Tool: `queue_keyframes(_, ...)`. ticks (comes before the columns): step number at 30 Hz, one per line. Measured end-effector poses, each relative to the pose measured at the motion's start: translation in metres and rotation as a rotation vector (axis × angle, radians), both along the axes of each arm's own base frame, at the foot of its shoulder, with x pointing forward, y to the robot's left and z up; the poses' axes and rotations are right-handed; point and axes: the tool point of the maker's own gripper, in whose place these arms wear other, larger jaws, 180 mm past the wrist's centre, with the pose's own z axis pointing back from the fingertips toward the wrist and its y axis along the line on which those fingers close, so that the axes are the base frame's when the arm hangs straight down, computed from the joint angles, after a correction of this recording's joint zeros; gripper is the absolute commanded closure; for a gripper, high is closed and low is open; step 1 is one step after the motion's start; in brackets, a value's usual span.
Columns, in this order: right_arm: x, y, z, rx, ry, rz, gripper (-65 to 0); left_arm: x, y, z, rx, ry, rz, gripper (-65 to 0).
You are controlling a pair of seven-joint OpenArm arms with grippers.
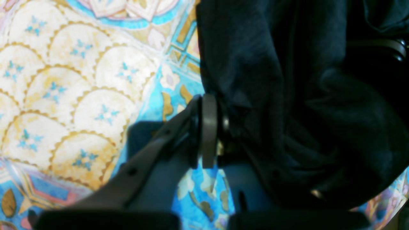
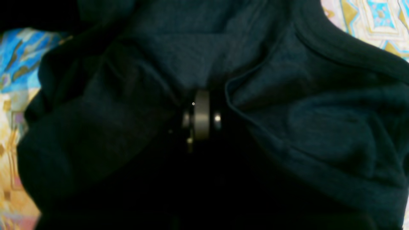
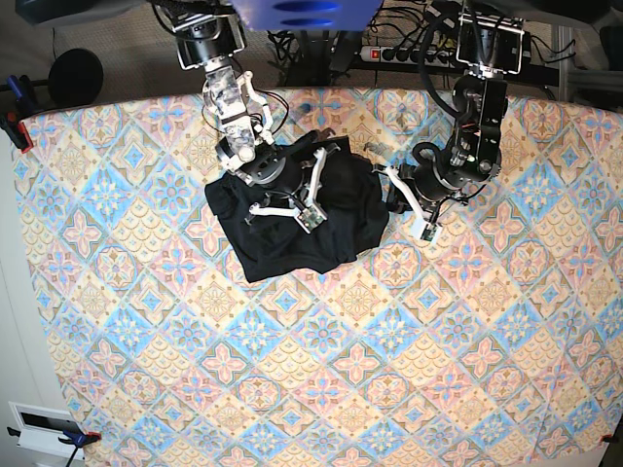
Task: Layout the t-shirt on the table in an organized manner, then fold the t-shirt properly
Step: 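Drag the folded black shirt with the right gripper to the table corner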
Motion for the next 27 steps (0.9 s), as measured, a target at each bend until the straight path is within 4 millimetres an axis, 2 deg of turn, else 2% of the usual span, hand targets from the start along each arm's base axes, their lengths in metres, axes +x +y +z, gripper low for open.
queue_keyframes(7, 0.006, -0.06, -0.005, -0.077, -0.037, 0.009, 0.0, 0.0, 0.0, 0.0, -0.002, -0.001, 0.001, 0.0)
queue_keyframes(18, 0.011, -0.107, -0.005, -0.166, -0.08, 0.026, 0.0, 0.0, 0.0, 0.0, -0.003, -0.001, 0.002, 0.0)
queue_keyframes(23, 0.014, -0.121, -0.009, -0.087, -0.092, 0.001, 0.0, 0.0, -0.001, 0.0, -0.005, -0.002, 0.005, 0.0)
queue_keyframes(25, 0.018, -0.133, -0.01, -0.065, -0.102, -0.033, 0.0, 0.0, -0.001, 0.0, -0.005, -0.003, 0.005, 0.0)
queue_keyframes(27, 0.022, -0.157, -0.011, -0.103, -0.107, -0.061, 0.0, 0.0, -0.001, 0.0, -0.005, -0.003, 0.004, 0.0)
